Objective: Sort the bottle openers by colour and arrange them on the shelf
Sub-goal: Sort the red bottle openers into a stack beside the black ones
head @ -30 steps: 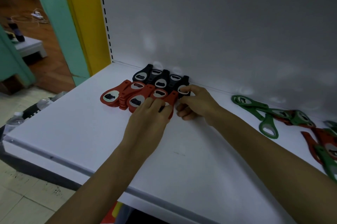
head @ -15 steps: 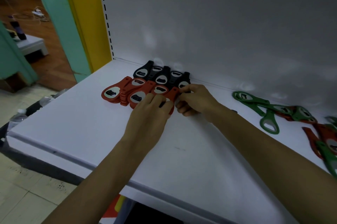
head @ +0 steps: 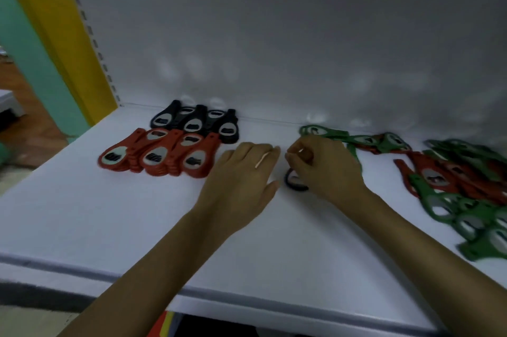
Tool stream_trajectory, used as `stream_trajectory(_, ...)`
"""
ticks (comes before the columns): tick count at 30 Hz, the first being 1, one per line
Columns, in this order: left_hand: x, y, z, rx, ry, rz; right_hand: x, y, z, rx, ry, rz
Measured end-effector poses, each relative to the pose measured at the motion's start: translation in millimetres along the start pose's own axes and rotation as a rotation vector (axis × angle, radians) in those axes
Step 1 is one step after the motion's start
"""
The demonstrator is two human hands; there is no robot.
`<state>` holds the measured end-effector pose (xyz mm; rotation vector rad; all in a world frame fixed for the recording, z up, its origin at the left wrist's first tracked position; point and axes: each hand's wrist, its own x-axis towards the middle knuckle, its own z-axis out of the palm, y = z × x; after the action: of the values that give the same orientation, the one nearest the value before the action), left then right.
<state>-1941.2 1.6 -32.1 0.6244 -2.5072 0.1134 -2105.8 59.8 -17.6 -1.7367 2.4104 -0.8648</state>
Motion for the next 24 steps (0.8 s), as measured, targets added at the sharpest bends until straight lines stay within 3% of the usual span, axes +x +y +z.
stream_trajectory(4, 36, 52, 28, -0.172, -0.059, 0.129, -32, 46, -33, -0.096, 0.122, 0.139)
stream_trajectory(7, 65, 84, 48, -0.354, -0.125, 0.100, -50, 76, -54, -0.297, 0.223, 0.207)
stream_trajectory(10, 95, 115, 65, -0.612, -0.221, 0.013, -56, 104, -72, -0.524, 0.167, 0.310)
stream_trajectory(14, 109, 141, 85, -0.890, -0.316, -0.123, -45, 127, -80, -0.524, 0.064, 0.459)
stream_trajectory(20, 104, 129, 102, -0.996, -0.274, -0.190, -26, 126, -69, -0.703, 0.022, 0.372)
stream_trajectory(24, 103, 126, 101, -1.070, -0.232, -0.253, -27, 128, -67, -0.672, 0.124, 0.320)
